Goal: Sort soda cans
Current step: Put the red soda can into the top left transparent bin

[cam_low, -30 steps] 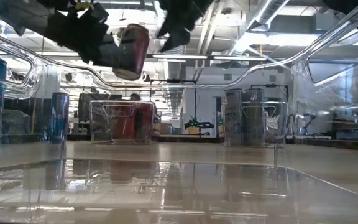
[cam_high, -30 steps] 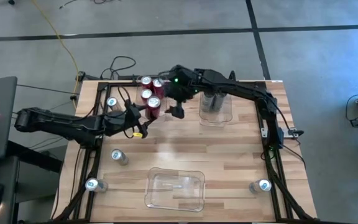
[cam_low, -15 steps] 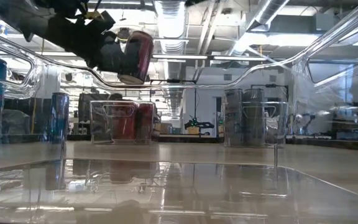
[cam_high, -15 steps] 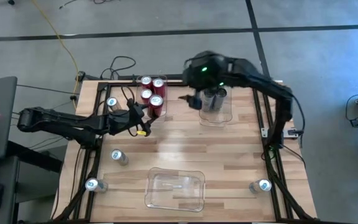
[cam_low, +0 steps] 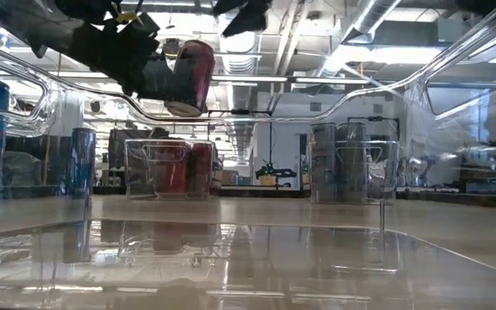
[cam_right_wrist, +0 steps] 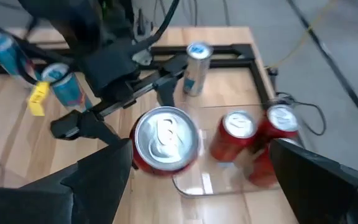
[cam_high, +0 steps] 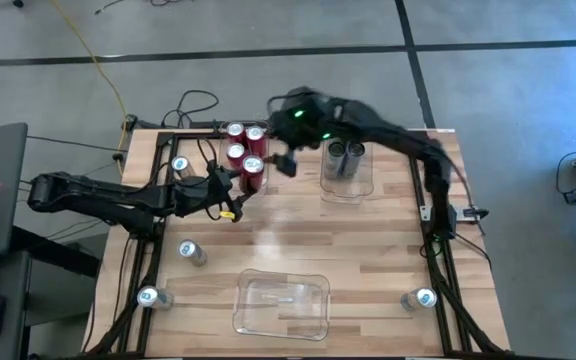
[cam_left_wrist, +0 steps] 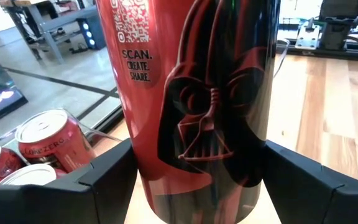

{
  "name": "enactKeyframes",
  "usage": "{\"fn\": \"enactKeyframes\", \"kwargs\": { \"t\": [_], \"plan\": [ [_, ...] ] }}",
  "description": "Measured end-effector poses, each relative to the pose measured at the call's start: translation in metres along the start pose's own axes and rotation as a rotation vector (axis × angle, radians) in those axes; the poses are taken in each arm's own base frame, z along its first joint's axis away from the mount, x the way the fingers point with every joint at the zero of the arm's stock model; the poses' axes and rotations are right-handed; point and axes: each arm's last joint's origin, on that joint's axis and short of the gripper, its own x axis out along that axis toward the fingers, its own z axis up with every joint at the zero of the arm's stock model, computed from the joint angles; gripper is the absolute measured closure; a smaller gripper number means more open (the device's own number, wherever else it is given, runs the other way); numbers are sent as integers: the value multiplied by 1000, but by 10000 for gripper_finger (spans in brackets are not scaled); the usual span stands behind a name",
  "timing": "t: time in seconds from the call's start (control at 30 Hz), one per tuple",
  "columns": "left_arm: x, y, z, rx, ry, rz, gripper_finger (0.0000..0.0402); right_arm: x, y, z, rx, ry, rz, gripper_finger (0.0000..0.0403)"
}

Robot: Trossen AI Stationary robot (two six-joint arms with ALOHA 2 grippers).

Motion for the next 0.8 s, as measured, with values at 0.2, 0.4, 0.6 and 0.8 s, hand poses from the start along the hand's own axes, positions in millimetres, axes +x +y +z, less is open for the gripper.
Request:
{"fn": "enactKeyframes", "kwargs": {
  "t": [0.2,0.4,0.6,0.8],
  "plan": [
    [0,0,-2,9,22,-1,107,49,7,-13,-44,72,50,9],
    [0,0,-3,19,26,-1,107,59,5,-16,-39,69,122,9],
    [0,0,-2,26,18,-1,107,73,5,-20,-39,71,134,9],
    [0,0,-2,29,16,-1,107,90,8,-26,-32,87,154,10]
  ]
}}
